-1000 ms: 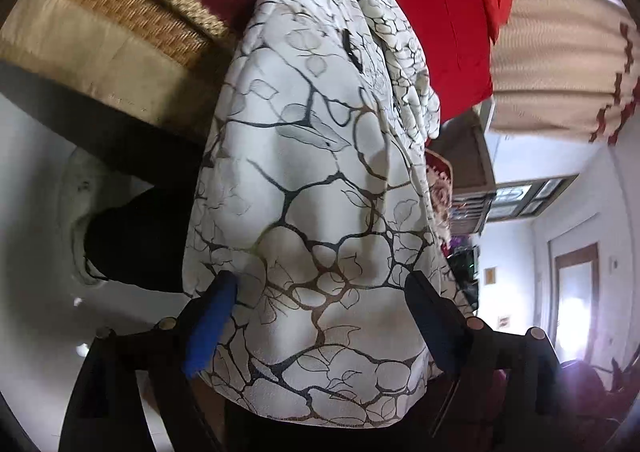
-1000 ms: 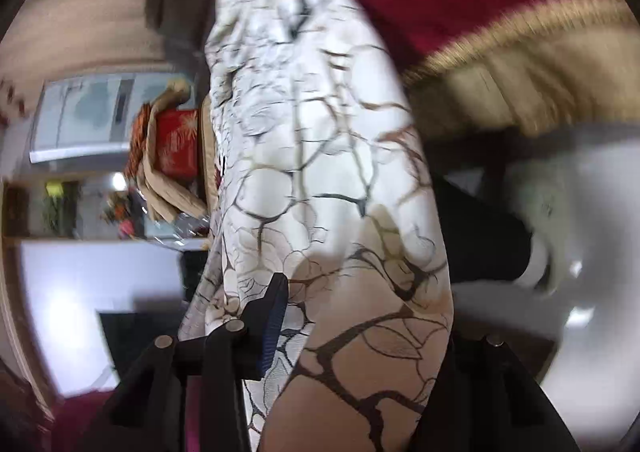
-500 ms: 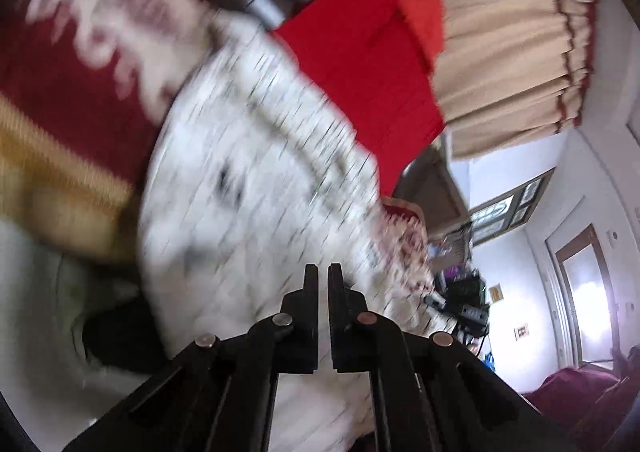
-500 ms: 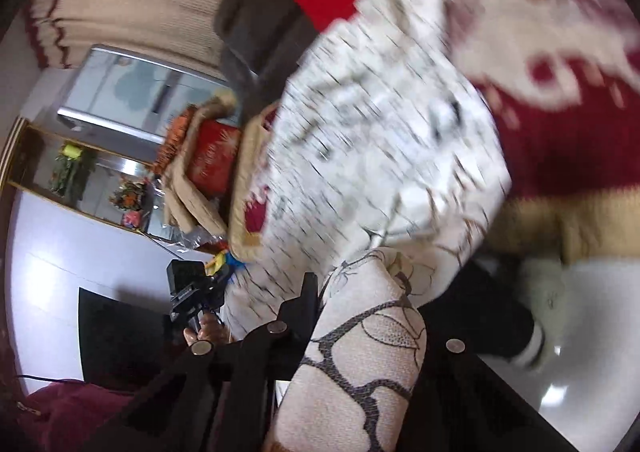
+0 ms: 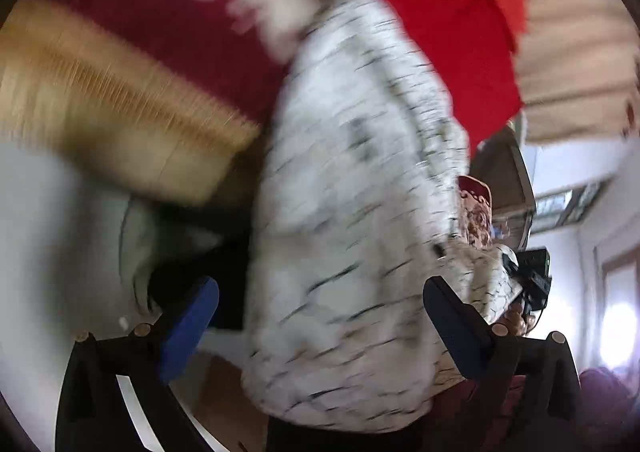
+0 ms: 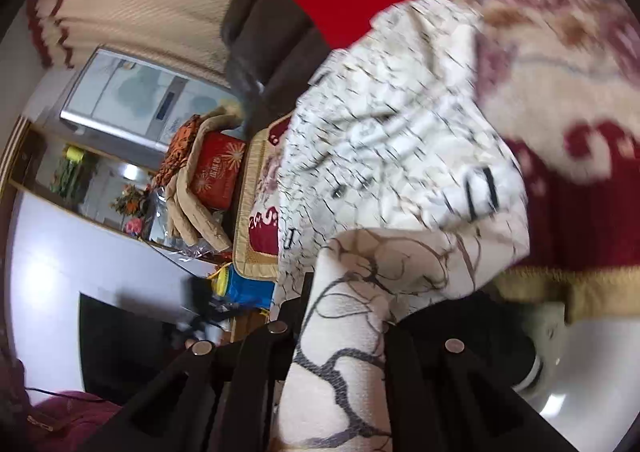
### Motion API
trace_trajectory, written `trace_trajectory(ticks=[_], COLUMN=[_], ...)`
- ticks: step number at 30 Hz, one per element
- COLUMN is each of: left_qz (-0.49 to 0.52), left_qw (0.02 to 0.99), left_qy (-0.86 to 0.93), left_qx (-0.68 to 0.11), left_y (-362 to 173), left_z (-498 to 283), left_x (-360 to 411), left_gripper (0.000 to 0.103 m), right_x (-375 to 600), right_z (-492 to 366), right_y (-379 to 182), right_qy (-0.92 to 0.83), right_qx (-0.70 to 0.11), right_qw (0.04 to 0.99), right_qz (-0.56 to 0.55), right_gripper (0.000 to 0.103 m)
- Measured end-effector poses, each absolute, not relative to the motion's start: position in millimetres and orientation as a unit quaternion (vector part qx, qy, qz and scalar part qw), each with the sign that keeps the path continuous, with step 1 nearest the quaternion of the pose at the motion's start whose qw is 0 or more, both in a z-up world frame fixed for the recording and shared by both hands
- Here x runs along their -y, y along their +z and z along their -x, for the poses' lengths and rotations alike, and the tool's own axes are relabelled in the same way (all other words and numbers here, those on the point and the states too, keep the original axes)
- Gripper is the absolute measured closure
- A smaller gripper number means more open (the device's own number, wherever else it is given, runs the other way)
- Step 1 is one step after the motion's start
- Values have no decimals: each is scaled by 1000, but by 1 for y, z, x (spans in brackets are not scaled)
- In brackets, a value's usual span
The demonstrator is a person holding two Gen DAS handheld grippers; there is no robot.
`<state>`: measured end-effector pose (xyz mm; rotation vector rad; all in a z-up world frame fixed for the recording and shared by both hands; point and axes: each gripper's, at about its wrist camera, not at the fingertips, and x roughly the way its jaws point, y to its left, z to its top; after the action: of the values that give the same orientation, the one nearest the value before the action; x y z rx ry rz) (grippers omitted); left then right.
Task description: Fold large clothes
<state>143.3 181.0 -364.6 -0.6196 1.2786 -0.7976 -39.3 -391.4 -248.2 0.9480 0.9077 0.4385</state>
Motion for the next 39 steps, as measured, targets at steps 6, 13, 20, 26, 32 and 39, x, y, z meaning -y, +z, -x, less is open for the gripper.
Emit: trace_trajectory(ticks=[6, 13, 20, 26, 32, 39], left_qz=[401, 417, 382, 341, 323, 264], left_qw=[602, 574, 598, 624, 644, 726], left_qy=[-382, -434, -459, -448, -457, -481], left_qx=[-575, -556, -534, -542, -522, -415], left_y=[-433, -446, -422, -402, -370, -250], left_z=[-127, -121, -107, -109, -112, -147], left_x=[-195, -171, -171, -154, -144, -139], left_gripper=[1, 2, 78, 66, 100, 99], right_x=[390, 375, 366, 365, 368, 372], right_z=[52, 49, 54, 55, 52, 23], right_y=[-254, -252, -251, -253, -245, -215], right_qy=[185, 179, 175, 178, 182, 201], right_qx=[-427, -439, -447, -444, -428, -394], right_qw=[761, 760, 760, 760, 768, 788], right_qz=[-453, -444, -438, -441, -441, -428], right_gripper=[92, 92, 92, 92, 92, 92])
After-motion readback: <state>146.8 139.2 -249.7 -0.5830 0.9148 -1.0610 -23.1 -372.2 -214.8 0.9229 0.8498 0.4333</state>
